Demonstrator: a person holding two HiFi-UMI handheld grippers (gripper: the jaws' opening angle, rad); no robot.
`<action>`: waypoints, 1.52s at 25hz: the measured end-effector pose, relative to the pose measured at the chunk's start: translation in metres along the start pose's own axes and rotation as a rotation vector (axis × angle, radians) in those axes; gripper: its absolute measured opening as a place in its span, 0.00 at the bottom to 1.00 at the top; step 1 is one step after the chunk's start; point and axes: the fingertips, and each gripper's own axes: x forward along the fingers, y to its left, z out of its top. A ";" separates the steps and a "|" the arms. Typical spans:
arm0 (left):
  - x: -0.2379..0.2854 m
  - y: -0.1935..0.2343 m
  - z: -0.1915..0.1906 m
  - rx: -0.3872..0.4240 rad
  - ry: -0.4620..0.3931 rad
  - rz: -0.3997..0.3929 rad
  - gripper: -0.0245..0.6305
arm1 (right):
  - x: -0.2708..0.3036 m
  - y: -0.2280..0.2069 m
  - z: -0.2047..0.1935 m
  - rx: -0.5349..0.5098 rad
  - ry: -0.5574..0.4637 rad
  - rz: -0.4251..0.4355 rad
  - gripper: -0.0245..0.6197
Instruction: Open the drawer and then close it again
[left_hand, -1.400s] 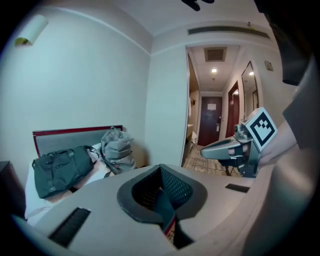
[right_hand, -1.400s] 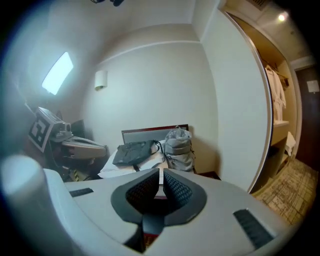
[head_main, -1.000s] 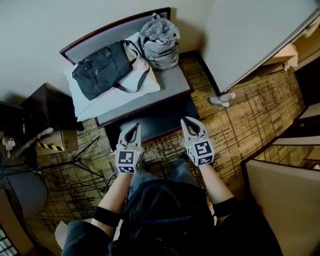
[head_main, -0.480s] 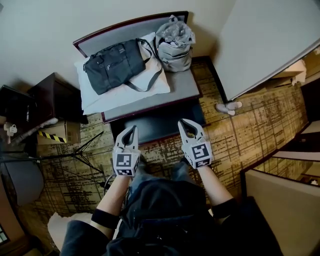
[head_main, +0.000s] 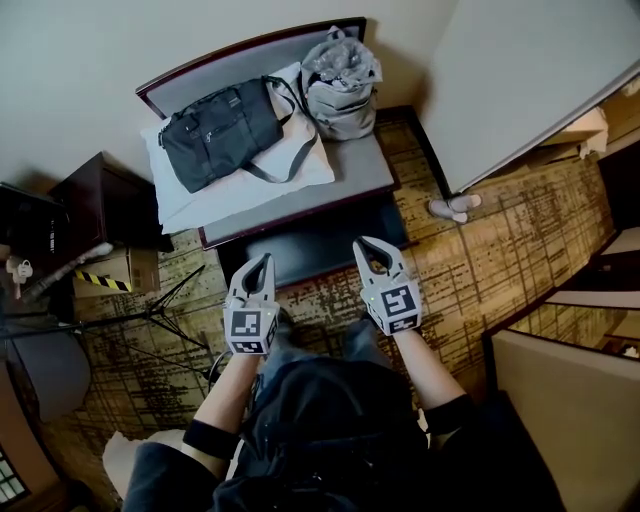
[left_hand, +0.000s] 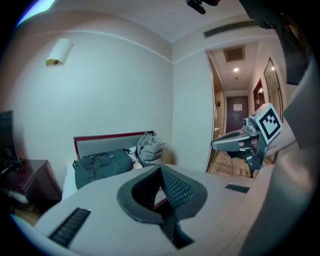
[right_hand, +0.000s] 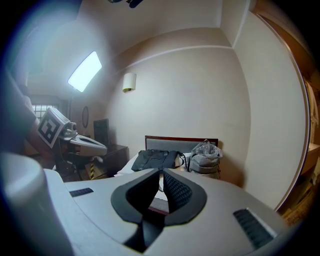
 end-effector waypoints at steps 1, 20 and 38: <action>0.001 0.000 0.000 0.001 0.002 0.001 0.04 | 0.000 -0.001 -0.001 0.000 0.002 -0.001 0.07; 0.046 -0.045 -0.101 -0.099 0.187 -0.109 0.05 | 0.028 -0.008 -0.047 0.018 0.066 0.031 0.07; 0.098 -0.099 -0.380 -0.248 0.527 -0.157 0.05 | 0.117 0.019 -0.238 0.082 0.170 0.088 0.07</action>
